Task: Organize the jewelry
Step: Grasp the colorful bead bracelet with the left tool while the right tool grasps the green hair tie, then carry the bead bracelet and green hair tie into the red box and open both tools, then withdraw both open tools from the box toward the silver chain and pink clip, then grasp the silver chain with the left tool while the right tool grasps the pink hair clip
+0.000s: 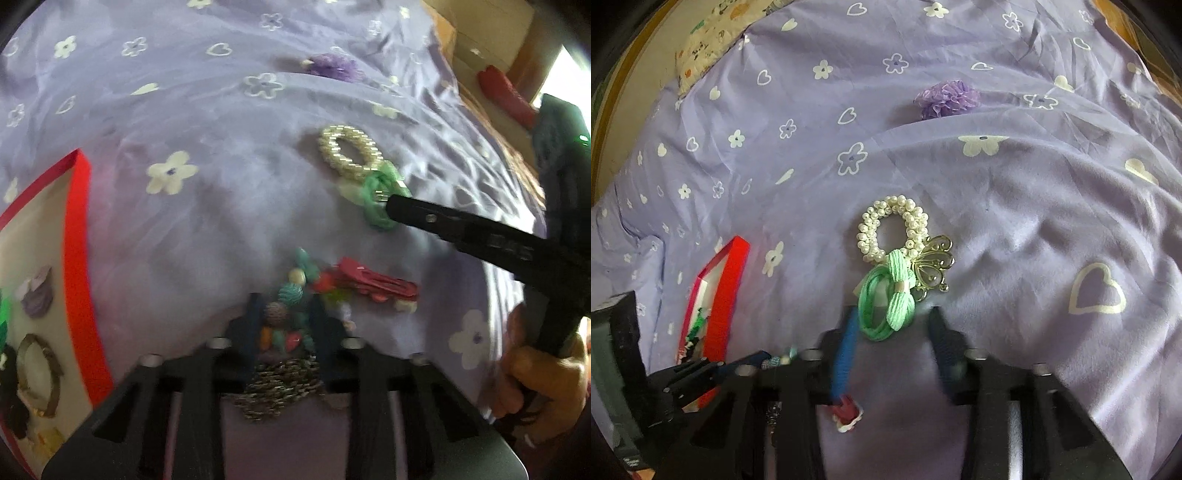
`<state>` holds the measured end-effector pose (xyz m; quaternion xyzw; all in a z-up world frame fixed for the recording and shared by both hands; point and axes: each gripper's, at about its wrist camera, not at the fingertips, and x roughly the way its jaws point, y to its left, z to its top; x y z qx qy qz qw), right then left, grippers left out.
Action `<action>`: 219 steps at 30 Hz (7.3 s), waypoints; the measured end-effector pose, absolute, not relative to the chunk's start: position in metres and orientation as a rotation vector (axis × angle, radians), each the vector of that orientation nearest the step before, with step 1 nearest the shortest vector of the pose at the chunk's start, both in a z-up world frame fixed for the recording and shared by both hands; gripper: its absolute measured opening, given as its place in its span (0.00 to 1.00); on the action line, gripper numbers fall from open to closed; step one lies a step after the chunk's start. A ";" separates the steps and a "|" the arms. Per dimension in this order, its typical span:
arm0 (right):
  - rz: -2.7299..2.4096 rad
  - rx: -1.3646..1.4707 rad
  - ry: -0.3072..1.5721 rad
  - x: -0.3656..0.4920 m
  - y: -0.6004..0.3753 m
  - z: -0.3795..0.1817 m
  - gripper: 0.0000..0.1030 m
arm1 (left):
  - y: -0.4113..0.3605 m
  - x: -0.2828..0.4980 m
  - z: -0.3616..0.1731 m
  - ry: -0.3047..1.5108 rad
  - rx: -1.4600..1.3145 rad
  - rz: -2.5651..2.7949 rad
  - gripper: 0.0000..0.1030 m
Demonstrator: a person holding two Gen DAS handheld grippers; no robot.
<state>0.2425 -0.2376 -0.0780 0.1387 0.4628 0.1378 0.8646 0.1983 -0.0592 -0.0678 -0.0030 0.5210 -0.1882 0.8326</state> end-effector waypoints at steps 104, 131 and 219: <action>0.701 0.012 1.082 0.220 0.028 -0.082 0.06 | 0.231 0.155 -0.072 0.930 -0.500 0.058 0.11; 0.710 0.015 1.047 0.211 0.021 -0.068 0.32 | 0.226 0.146 -0.069 0.962 -0.491 0.100 0.29; 0.469 -0.024 1.020 0.205 -0.193 -0.077 0.28 | -0.052 0.158 -0.070 1.086 0.194 -0.596 0.12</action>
